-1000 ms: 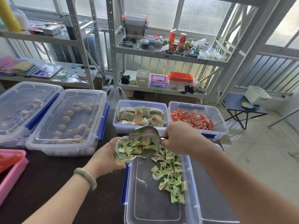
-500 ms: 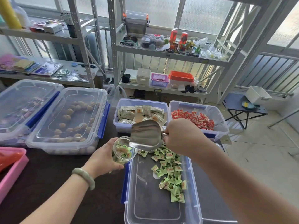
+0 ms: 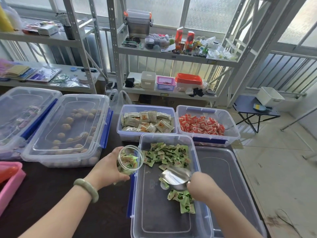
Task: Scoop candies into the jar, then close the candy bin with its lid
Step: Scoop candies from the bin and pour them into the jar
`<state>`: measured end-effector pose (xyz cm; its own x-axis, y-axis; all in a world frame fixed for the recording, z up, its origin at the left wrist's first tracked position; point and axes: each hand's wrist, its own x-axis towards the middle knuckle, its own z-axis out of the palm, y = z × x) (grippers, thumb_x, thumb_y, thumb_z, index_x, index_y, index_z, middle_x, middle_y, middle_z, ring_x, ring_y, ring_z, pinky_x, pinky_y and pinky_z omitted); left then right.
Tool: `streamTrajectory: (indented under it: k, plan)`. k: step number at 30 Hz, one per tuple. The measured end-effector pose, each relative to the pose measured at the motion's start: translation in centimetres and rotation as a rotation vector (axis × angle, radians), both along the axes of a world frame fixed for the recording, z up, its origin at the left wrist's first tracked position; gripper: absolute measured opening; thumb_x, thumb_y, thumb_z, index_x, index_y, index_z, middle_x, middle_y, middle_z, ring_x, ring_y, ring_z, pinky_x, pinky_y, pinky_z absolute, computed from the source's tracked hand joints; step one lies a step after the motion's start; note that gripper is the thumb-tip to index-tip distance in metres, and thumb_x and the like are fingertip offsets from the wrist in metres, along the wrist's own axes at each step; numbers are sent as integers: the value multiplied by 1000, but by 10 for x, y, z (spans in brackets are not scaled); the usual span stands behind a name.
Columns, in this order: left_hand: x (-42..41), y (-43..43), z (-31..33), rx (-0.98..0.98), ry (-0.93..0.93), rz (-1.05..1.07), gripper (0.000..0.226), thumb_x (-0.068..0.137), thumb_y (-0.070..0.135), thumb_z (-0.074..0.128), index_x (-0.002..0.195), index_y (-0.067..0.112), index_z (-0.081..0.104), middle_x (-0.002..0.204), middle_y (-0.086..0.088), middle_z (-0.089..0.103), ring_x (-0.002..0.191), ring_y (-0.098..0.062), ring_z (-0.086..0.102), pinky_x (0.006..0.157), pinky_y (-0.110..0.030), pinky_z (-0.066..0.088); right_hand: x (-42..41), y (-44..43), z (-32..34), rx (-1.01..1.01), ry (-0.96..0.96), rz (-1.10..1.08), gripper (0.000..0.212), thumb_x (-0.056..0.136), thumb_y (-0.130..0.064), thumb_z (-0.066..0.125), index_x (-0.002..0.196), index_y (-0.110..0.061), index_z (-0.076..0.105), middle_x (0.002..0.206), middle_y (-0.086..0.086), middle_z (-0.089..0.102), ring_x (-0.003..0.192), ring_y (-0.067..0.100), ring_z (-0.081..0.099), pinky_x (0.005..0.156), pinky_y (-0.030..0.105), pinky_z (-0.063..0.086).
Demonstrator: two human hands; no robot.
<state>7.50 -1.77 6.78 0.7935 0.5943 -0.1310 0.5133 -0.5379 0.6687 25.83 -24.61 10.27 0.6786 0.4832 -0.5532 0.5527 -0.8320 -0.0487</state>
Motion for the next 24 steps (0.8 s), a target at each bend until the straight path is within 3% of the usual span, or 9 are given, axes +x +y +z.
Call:
streamTrajectory:
  k: [3,5,7,11,13,16,18,21,24]
  plan:
    - [1,1,1,7,15,-15,100,48,35,87,132,34,33,103,18,56,95,-2,53,80,-18,36,-4,-4,-19,-22,53,-36,24,90,-12,43,66,-13,45,62,-1,44,82,26,57,65,25,37]
    - [2,2,2,19,24,-24,101,48,36,87,133,34,32,104,17,56,96,-2,52,81,-18,36,-5,-4,-30,1,55,-53,18,90,-11,43,87,-7,60,72,5,55,91,28,62,65,25,37]
    - [2,2,3,32,36,-26,101,48,36,87,133,35,32,103,17,55,94,-1,50,80,-17,35,-6,-2,-39,21,63,-72,23,89,-10,42,103,-5,60,68,4,49,93,28,62,65,26,37]
    - [3,3,3,39,47,-28,101,47,37,87,132,37,32,100,21,53,92,1,50,77,-16,34,-7,8,-48,84,68,-71,30,89,-5,41,109,-2,63,83,6,58,97,28,62,69,28,40]
    - [4,3,4,44,51,-32,101,47,37,87,131,39,31,99,22,53,91,1,50,76,-15,33,-7,13,-52,104,72,-122,27,88,-7,43,104,-3,64,69,1,48,92,26,62,67,26,38]
    - [7,3,4,51,59,-37,101,48,37,87,132,39,30,100,21,52,92,1,49,78,-15,33,-6,26,-56,118,39,-119,17,86,-8,46,81,-9,62,65,0,47,89,28,63,64,27,40]
    - [7,4,5,48,64,-43,101,48,36,87,131,40,30,101,21,52,93,1,50,78,-14,33,-7,36,-59,133,51,-121,19,85,-8,47,88,-8,66,62,0,44,97,29,64,65,28,41]
    - [8,4,5,55,76,-50,98,47,38,84,129,42,31,99,23,51,91,3,49,72,-3,30,-8,53,-62,216,67,-209,22,81,-10,53,97,-5,67,93,9,70,100,30,65,68,28,46]
    - [9,4,6,53,78,-55,95,48,39,82,127,43,31,97,25,51,89,6,49,69,3,30,-11,68,-71,257,78,-240,23,84,-10,51,100,-5,66,107,12,70,103,28,65,76,27,50]
